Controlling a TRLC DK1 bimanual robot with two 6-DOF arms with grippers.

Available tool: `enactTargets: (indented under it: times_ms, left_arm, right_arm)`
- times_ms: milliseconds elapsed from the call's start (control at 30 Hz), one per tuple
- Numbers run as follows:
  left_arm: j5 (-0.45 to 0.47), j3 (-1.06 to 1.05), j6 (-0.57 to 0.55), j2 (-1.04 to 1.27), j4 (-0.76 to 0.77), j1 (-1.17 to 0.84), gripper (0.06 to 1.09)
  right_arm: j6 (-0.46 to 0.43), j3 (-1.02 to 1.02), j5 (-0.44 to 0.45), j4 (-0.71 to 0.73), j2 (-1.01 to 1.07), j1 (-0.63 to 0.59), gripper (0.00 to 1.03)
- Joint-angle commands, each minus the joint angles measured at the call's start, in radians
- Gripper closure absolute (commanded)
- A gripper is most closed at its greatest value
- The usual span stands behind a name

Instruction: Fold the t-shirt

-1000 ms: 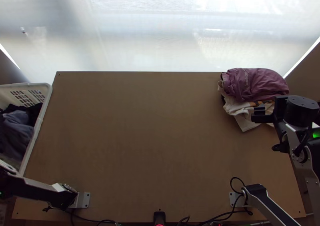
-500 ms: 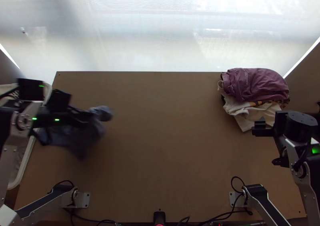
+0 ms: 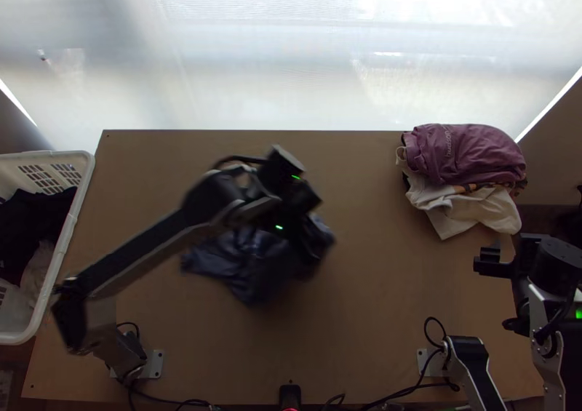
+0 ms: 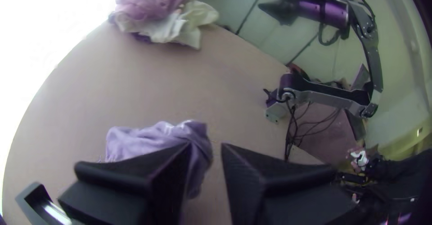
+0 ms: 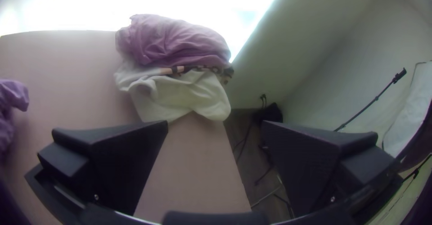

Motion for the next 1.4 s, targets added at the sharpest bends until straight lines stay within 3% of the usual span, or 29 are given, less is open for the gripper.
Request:
enactTargets:
  times_ms: [0,200,333,533,700,833,1133,1367]
  left_arm:
    - [-0.026,0.259,0.002,0.248,0.004,-0.23,0.1]
    - [-0.027,0.285,0.019,0.136,-0.043,-0.151,0.1]
    - [-0.07,0.23,0.132,-0.002,-0.189,0.003,0.1]
    - [-0.072,-0.135,0.33,-0.23,-0.304,0.305,0.1]
    - [-0.089,-0.449,0.347,-0.369,-0.236,0.486,0.1]
    - [-0.095,-0.62,0.372,-0.469,-0.224,0.623,0.1]
    - [-0.124,-0.813,0.376,-0.688,-0.212,0.701,0.1]
    - [-0.144,-0.853,0.367,-0.743,-0.204,0.698,0.1]
  right_arm:
    - [-0.012,-0.031,0.001,-0.009,-0.046,-0.093,0.05]
    - [-0.009,-0.072,-0.001,-0.01,-0.055,-0.093,0.05]
    - [0.049,-0.064,-0.049,-0.03,-0.02,0.005,0.05]
    - [0.118,-0.031,-0.257,-0.11,0.137,0.198,0.05]
    - [0.167,0.045,-0.49,-0.173,0.292,0.384,0.05]
    - [0.141,0.097,-0.562,-0.227,0.401,0.573,0.05]
    - [0.074,0.158,-0.608,-0.228,0.605,0.951,0.05]
    - [-0.011,0.18,-0.602,-0.228,0.689,1.143,0.05]
